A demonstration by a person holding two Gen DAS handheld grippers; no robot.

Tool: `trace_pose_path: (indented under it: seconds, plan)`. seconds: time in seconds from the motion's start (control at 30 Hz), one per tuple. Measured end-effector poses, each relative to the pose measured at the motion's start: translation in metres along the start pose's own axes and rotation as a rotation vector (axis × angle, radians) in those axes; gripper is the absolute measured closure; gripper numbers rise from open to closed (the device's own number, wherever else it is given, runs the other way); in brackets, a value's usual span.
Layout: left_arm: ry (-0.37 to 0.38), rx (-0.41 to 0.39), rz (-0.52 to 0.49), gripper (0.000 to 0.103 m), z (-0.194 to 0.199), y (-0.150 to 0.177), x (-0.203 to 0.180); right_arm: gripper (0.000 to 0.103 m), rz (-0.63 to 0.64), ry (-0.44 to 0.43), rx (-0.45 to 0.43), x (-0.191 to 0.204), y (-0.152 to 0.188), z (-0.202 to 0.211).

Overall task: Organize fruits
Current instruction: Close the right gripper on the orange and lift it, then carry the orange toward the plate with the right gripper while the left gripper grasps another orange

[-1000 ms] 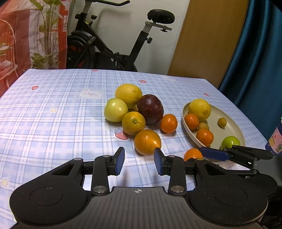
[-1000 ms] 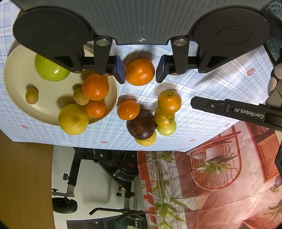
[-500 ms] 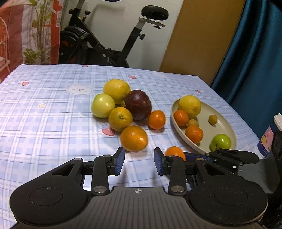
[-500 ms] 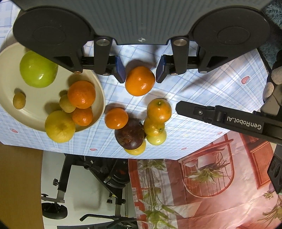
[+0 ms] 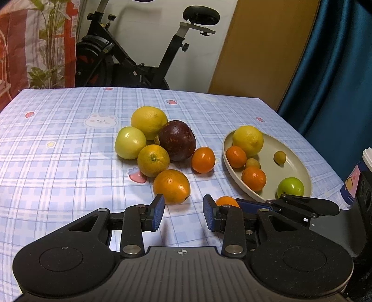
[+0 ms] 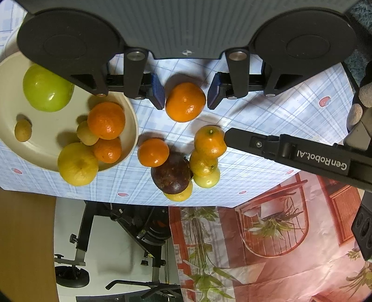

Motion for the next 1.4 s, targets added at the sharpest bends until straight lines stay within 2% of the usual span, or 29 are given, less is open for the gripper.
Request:
trace_pose_path:
  seconds: [0.43,0.7,0.83,1.07,1.17,1.4]
  plan:
    - [-0.032,-0.012,-0.07,0.065,-0.006,-0.018,-0.016,0.061,-0.039,-0.007,-0.017,-0.007,-0.002,0.004]
    - [-0.022,-0.04,-0.182,0.065,-0.023,-0.043,-0.037,0.061,-0.086,0.045,-0.167,-0.025,-0.026,0.047]
    - [-0.028,-0.016,-0.182,0.065,-0.05,-0.043,-0.045,0.061,-0.132,0.088,-0.208,-0.045,-0.033,0.062]
    - [-0.051,-0.009,-0.236,0.07,-0.073,-0.036,-0.059,0.061,-0.188,0.125,-0.225,-0.066,-0.034,0.071]
    - [-0.05,-0.02,-0.262,0.076,-0.077,-0.037,-0.059,0.061,-0.198,0.123,-0.225,-0.07,-0.034,0.07]
    - [-0.076,-0.024,-0.272,0.077,-0.088,-0.04,-0.053,0.061,-0.213,0.117,-0.215,-0.071,-0.029,0.067]
Point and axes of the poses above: each gripper's, at about its wrist camera, not at the fingertips, and z roughly against the way its jaws point, x to its left, y to its underside, the point moved 5 cm from there along -z, roughly the way its jaws point, and after that the axes turned 9 degrees about -x, right-handed, at the moved point
